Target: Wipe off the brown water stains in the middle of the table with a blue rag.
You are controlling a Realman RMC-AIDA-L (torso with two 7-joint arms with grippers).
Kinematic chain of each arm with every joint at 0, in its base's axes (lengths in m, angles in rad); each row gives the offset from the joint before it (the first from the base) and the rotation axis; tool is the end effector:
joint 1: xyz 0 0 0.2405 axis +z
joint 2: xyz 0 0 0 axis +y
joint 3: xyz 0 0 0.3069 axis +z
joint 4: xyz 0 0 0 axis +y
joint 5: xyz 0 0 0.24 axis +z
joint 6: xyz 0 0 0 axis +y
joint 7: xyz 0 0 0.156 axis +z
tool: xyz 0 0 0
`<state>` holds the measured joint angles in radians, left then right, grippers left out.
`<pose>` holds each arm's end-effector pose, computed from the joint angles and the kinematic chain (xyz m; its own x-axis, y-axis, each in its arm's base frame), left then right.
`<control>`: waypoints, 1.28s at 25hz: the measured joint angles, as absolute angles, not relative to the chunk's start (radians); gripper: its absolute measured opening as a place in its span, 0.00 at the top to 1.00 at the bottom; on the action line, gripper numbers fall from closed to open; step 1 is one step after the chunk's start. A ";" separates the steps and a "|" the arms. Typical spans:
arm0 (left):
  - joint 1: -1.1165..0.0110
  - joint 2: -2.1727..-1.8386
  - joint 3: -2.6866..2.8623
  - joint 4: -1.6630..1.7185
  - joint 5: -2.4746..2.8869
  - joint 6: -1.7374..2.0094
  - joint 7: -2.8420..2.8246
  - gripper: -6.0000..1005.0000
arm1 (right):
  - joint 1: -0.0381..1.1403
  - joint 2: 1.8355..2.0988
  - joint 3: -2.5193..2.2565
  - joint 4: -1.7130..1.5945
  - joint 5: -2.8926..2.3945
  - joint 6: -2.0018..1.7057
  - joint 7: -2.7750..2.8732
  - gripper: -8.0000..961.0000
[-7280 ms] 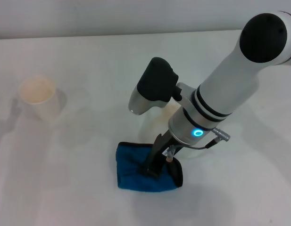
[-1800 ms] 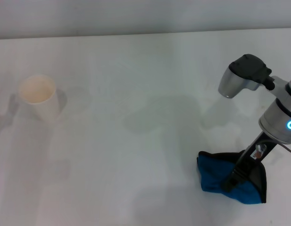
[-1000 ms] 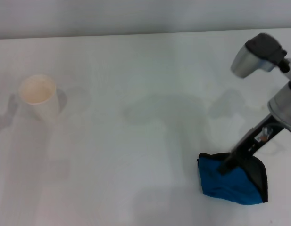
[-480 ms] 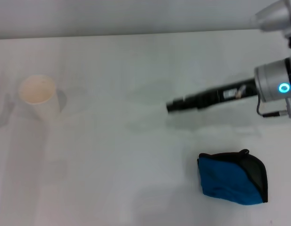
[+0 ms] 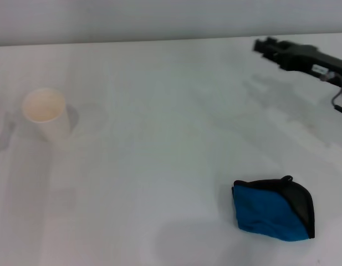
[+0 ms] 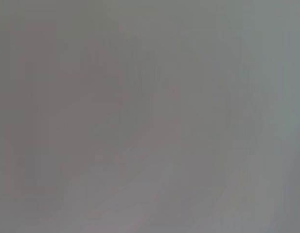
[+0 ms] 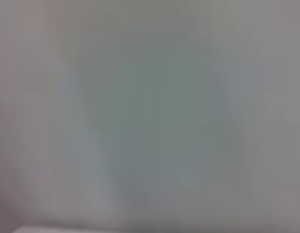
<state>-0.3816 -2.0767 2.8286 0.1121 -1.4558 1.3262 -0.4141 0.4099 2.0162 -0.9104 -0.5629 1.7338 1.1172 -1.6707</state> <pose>-0.4130 0.3359 -0.0408 0.4844 -0.0776 0.8714 0.8694 -0.0683 -0.4893 0.3695 0.4114 0.0043 0.4907 -0.3866 -0.7809 -0.8261 -0.4915 -0.2758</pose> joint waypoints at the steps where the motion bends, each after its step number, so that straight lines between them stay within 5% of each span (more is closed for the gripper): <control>1: -0.381 -2.077 2.829 0.112 -1.456 1.319 -0.414 0.12 | 0.401 2.017 -0.910 -0.504 1.835 1.075 -1.821 0.56; 11: -0.392 -2.077 2.829 0.110 -1.458 1.255 -0.407 0.12 | 0.405 2.020 -0.908 -0.182 2.356 1.062 -2.506 0.56; 32: -0.408 -2.075 2.829 0.073 -1.467 1.189 -0.403 0.12 | 0.460 2.017 -0.738 -0.146 2.390 0.937 -2.573 0.52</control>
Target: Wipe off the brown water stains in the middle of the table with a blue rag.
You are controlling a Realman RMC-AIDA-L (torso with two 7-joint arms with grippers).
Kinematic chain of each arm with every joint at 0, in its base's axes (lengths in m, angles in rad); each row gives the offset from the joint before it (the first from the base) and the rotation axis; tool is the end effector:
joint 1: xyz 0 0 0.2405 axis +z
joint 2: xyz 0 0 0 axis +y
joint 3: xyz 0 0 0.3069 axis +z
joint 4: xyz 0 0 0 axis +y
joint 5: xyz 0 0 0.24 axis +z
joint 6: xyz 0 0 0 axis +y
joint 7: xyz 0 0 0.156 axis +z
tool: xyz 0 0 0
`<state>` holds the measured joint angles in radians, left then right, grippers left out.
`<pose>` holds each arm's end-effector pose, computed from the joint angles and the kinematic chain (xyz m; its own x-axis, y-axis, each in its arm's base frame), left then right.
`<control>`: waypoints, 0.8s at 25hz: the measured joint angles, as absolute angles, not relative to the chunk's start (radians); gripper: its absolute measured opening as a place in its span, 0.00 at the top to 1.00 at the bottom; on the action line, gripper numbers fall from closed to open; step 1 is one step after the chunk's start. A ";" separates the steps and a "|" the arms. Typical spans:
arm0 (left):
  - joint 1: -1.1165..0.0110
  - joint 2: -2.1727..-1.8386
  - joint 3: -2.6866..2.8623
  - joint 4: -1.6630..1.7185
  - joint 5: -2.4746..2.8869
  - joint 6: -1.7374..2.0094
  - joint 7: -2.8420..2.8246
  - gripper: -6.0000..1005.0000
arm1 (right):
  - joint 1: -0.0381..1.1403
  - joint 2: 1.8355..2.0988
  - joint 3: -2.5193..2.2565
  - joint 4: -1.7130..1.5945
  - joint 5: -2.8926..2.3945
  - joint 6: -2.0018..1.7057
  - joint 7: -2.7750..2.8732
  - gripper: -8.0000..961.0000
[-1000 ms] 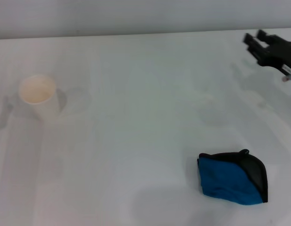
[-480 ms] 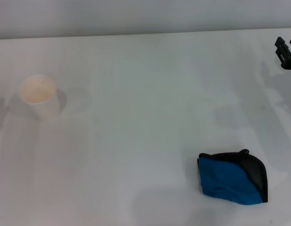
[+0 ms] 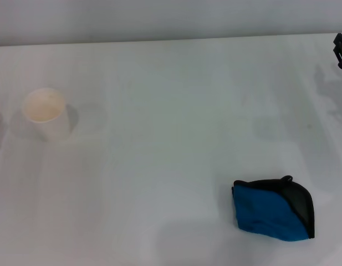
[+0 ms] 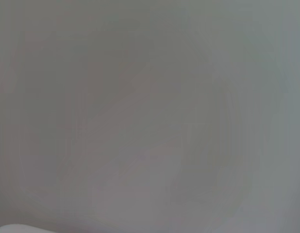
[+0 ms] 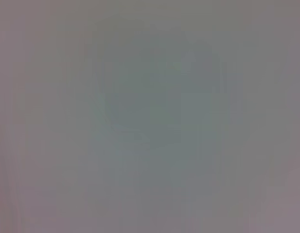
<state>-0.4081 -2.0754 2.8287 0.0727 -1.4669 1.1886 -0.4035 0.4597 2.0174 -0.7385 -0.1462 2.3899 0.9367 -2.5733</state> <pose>-0.4300 0.3474 -0.0428 0.5287 0.0277 0.8484 0.8488 -0.0127 -0.5285 0.4508 0.3986 0.0125 0.6063 -0.1267 -0.7851 -0.7920 -0.0064 -0.6105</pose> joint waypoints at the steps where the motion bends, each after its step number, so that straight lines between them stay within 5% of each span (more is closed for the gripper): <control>1: -0.411 -2.075 2.829 0.073 -1.470 1.184 -0.403 0.12 | 0.463 2.017 -0.738 -0.146 2.389 0.931 -2.585 0.52; 12: -0.439 -2.074 2.829 0.072 -1.492 1.175 -0.404 0.12 | 0.499 2.018 -0.722 -0.145 2.391 0.895 -2.637 0.47; 20: -0.442 -2.074 2.829 0.072 -1.496 1.172 -0.404 0.12 | 0.506 2.020 -0.722 -0.148 2.392 0.870 -2.637 0.16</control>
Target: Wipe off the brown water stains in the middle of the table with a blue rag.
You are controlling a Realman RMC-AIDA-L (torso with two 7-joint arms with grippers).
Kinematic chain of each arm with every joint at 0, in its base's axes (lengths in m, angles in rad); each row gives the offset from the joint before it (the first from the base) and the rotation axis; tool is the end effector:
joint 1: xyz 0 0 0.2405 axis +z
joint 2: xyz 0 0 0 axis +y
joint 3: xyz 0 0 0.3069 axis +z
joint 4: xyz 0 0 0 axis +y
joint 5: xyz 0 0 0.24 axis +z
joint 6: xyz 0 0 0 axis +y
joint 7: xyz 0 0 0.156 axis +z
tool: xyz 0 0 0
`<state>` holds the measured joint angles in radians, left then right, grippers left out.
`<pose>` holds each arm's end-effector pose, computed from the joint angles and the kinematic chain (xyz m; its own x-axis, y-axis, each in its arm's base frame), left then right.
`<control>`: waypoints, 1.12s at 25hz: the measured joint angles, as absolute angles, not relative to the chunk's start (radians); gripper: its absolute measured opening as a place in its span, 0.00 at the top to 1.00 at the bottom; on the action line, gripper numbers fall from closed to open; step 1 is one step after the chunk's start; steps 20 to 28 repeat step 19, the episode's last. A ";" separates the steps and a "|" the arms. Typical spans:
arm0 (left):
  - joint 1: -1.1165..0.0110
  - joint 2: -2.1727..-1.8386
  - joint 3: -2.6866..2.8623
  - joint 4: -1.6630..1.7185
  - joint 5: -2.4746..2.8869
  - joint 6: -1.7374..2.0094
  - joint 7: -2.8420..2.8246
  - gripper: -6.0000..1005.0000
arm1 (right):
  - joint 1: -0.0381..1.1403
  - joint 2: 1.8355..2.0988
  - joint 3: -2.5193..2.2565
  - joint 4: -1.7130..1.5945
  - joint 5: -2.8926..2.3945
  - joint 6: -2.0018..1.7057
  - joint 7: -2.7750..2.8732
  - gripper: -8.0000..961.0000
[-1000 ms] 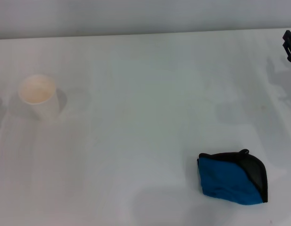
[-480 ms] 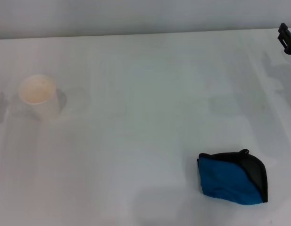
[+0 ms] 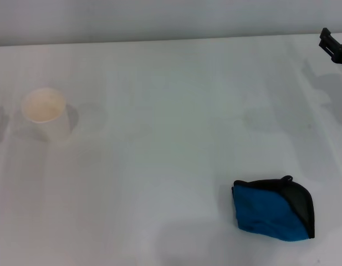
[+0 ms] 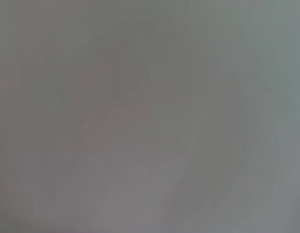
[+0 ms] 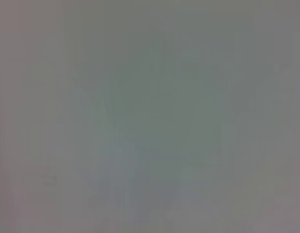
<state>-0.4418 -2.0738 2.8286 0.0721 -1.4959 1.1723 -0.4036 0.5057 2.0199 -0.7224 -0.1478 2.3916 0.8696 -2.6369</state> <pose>-0.4231 0.3620 -0.0399 0.5216 0.0140 0.8531 0.8532 -0.0095 -0.5215 0.4425 0.4178 0.0104 0.6491 -0.1481 -0.7461 -0.7547 -0.0028 -0.6561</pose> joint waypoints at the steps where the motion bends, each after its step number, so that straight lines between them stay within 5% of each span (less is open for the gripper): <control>1: -0.441 -2.074 2.829 0.072 -1.496 1.172 -0.403 0.12 | 0.506 2.020 -0.722 -0.146 2.392 0.869 -2.637 0.14; 28: -0.447 -2.080 2.829 0.083 -1.497 1.174 -0.403 0.12 | 0.499 2.022 -0.722 -0.120 2.391 0.868 -2.629 0.09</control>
